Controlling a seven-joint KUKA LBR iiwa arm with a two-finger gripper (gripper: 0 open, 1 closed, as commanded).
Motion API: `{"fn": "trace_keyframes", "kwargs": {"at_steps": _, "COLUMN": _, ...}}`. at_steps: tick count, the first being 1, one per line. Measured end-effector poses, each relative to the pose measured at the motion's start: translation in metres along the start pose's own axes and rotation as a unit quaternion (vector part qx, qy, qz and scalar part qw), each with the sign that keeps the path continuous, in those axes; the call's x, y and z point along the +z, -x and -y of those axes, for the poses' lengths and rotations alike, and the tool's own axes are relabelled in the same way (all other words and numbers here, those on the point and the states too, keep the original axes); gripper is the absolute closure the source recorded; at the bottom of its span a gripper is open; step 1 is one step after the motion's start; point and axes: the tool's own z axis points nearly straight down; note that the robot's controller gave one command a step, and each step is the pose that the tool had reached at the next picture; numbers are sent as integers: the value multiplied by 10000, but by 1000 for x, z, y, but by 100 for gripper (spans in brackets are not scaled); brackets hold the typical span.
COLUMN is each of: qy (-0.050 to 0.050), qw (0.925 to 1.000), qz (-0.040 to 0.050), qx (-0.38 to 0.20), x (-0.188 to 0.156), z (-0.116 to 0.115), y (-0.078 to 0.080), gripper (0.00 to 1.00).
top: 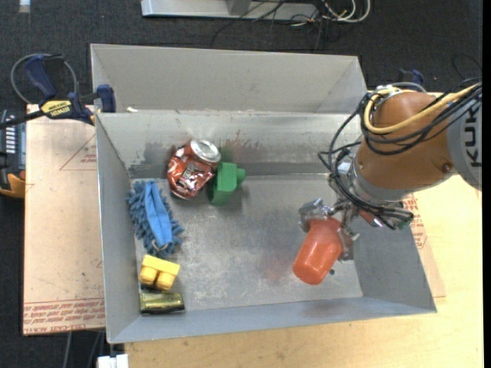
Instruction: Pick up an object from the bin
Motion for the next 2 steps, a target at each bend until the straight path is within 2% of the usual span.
{"fn": "trace_keyframes", "kwargs": {"at_steps": 1, "qy": -12, "qw": 9967, "qz": 11, "qx": -807, "x": -2, "z": 2, "y": 0, "gripper": 100}}
{"fn": "trace_keyframes", "kwargs": {"at_steps": 2, "qy": -31, "qw": 9998, "qz": 59, "qx": -161, "x": -60, "z": -23, "y": 29, "gripper": 100}}
